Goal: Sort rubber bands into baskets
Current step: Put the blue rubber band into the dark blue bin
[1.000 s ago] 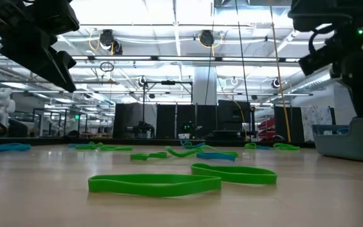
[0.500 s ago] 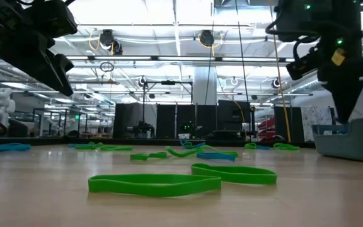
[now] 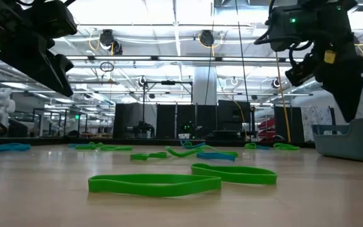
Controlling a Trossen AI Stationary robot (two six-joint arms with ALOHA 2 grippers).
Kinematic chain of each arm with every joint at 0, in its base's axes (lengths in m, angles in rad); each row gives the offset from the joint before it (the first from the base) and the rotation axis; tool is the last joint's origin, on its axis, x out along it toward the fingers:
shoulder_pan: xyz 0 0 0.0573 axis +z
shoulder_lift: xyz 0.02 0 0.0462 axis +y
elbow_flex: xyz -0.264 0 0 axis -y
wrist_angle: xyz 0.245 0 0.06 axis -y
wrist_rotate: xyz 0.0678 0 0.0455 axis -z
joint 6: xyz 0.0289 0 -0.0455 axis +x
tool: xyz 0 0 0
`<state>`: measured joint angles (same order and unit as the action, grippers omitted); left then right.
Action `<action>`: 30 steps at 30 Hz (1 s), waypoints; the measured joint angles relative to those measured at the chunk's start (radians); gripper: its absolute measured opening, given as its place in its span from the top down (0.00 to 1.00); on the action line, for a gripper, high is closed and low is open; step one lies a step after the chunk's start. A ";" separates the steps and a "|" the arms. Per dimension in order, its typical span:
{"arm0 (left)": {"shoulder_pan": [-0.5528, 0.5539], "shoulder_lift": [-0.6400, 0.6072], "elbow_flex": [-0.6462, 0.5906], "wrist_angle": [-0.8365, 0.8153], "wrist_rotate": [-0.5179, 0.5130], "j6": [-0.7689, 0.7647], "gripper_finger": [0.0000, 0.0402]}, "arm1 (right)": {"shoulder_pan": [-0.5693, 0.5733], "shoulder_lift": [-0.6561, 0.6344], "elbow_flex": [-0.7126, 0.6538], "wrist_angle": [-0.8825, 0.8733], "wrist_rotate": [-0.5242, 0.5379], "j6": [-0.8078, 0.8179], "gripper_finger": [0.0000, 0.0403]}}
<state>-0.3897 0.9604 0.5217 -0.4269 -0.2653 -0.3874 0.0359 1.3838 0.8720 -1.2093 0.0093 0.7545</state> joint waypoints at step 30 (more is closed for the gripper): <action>0.323 0.136 0.030 -0.604 0.011 -0.414 0.58 | 0.082 0.000 0.292 0.900 0.044 -0.644 0.60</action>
<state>-0.0668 1.0967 0.5518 -1.0305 -0.2542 -0.8013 0.1182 1.3838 1.1641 -0.3092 0.0532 0.1107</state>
